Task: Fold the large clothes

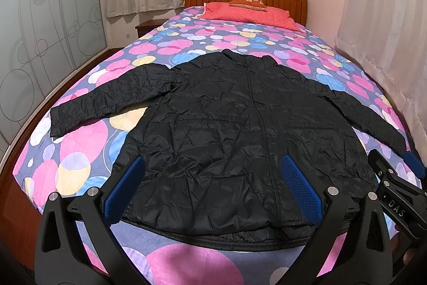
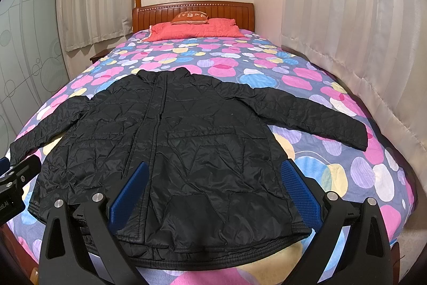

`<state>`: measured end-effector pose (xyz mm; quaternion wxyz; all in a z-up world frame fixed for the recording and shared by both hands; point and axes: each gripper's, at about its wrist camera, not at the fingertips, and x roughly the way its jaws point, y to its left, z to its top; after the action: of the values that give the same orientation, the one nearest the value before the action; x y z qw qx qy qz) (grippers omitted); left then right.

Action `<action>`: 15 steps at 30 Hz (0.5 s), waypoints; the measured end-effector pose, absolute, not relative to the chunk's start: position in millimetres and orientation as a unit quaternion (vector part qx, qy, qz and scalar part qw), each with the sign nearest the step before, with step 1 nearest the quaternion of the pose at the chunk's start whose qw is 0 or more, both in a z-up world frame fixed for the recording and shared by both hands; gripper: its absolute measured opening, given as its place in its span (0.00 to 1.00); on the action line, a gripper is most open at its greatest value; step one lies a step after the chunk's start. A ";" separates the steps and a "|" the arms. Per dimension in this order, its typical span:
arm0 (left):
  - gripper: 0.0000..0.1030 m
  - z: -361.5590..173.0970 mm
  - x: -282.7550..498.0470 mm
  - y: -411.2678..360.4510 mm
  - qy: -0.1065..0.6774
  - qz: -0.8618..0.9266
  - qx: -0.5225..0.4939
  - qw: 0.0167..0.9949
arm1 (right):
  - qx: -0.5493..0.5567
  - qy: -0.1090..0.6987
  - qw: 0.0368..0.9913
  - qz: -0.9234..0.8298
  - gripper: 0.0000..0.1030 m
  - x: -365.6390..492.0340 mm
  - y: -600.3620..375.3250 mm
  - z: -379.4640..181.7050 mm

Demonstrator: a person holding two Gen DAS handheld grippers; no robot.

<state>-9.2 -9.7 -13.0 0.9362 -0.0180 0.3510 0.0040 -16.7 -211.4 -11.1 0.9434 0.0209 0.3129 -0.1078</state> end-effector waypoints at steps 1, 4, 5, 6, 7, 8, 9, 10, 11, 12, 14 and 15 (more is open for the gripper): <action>0.98 -11.8 -7.7 -8.8 0.350 0.004 -0.018 0.936 | 0.021 0.313 0.943 -0.108 0.95 -16.6 -211.6 -11.2; 0.98 -13.1 -9.4 -9.9 0.350 0.004 -0.017 0.937 | 0.021 0.313 0.943 -0.108 0.95 -16.6 -211.7 -11.4; 0.98 -12.6 -8.3 -9.5 0.350 0.004 -0.017 0.937 | 0.022 0.314 0.943 -0.108 0.95 -16.6 -211.6 -11.4; 0.98 -11.3 -6.6 -8.2 0.351 0.004 -0.017 0.936 | 0.022 0.313 0.943 -0.108 0.95 -16.6 -211.5 -11.4; 0.98 -11.7 -7.0 -8.6 0.351 0.004 -0.017 0.936 | 0.022 0.313 0.943 -0.108 0.95 -16.7 -211.4 -11.4; 0.98 -12.6 -8.0 -9.4 0.351 0.004 -0.017 0.936 | 0.021 0.314 0.943 -0.108 0.95 -16.6 -211.2 -11.4; 0.98 -13.2 -8.6 -10.0 0.352 0.004 -0.017 0.936 | 0.021 0.314 0.943 -0.108 0.95 -16.7 -211.1 -11.4; 0.98 -13.9 -3.2 -7.9 0.352 0.004 -0.017 0.936 | 0.021 0.313 0.943 -0.108 0.95 -16.8 -211.1 -11.4; 0.98 -16.0 -1.0 -7.8 0.352 0.004 -0.017 0.936 | 0.022 0.313 0.943 -0.108 0.95 -16.9 -211.1 -11.4; 0.98 -14.5 -0.3 -6.9 0.352 0.004 -0.017 0.936 | 0.022 0.313 0.943 -0.108 0.95 -16.7 -210.9 -11.5; 0.98 -16.1 -1.0 -7.7 0.352 0.004 -0.017 0.936 | 0.022 0.314 0.943 -0.108 0.95 -16.7 -210.9 -11.9; 0.98 -16.9 -1.3 -8.0 0.352 0.004 -0.017 0.936 | 0.022 0.314 0.943 -0.108 0.95 -16.5 -210.9 -12.2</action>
<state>-1.3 -8.0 -16.9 0.9359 -0.0173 0.3518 0.0042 -16.5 -210.9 -12.2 0.9431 0.0216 0.3138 -0.1081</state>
